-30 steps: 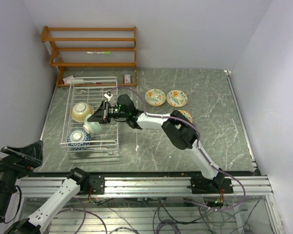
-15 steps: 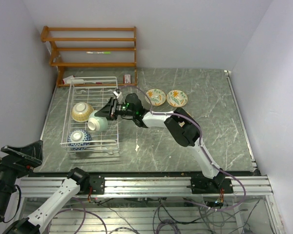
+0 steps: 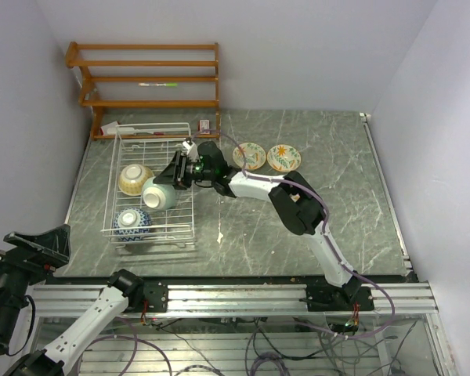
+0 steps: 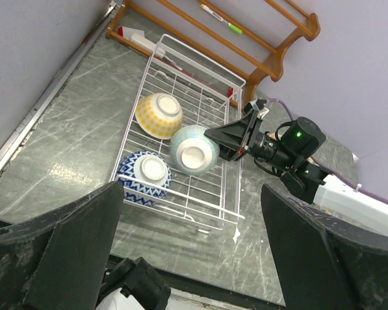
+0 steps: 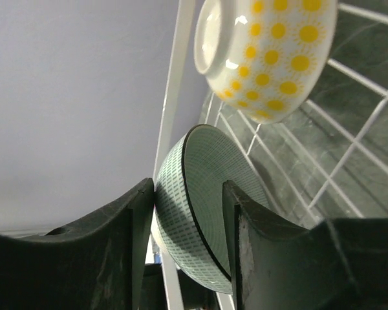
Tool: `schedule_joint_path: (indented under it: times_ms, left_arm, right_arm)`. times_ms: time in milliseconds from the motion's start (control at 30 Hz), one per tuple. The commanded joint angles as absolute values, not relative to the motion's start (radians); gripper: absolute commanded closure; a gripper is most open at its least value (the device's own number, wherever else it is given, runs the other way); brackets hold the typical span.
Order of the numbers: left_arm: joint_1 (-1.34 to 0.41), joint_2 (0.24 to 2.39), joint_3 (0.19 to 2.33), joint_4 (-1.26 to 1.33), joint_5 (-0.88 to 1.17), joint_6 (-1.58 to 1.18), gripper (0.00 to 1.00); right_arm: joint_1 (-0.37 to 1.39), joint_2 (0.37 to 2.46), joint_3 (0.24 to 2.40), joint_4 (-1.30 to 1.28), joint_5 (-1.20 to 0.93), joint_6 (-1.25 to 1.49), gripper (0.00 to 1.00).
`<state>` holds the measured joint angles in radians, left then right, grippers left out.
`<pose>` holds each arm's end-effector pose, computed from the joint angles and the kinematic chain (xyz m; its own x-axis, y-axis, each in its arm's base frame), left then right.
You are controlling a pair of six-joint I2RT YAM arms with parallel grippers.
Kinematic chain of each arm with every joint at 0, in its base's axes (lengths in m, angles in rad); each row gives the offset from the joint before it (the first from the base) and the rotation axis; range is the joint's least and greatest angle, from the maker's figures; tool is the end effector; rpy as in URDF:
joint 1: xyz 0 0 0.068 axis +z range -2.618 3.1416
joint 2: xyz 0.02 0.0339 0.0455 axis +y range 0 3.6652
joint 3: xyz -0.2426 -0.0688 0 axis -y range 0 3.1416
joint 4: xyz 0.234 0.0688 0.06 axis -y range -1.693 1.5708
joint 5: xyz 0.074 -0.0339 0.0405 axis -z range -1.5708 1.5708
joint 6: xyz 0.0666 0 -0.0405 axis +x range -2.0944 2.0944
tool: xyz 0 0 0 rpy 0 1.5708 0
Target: Load the bowls into the dish rack
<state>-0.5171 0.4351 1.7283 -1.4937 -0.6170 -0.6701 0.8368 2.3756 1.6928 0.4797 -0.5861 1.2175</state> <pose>-0.0399 0.0670 0.4317 -0.0800 -0.5372 -0.8396 -0.1778 0.8365 -0.5183 0.3351 0.4264 0.1545 -0.9676 0.0944 -0.2342 -0.2128 0.1944 0.9576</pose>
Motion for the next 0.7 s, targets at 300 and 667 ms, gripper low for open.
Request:
schedule_joint_path:
  times_ms: [300,667]
  left_arm:
    - [-0.525,0.446,1.729,-1.486,-0.627,-0.673,0.01]
    - [-0.528,0.449,1.747,-1.495,-0.630,-0.670,0.01]
  right_arm:
    - [0.805,2.340,1.764,0.182,-0.462,1.038,0.50]
    - [0.809,2.381,1.914,0.111,-0.457,0.999,0.43]
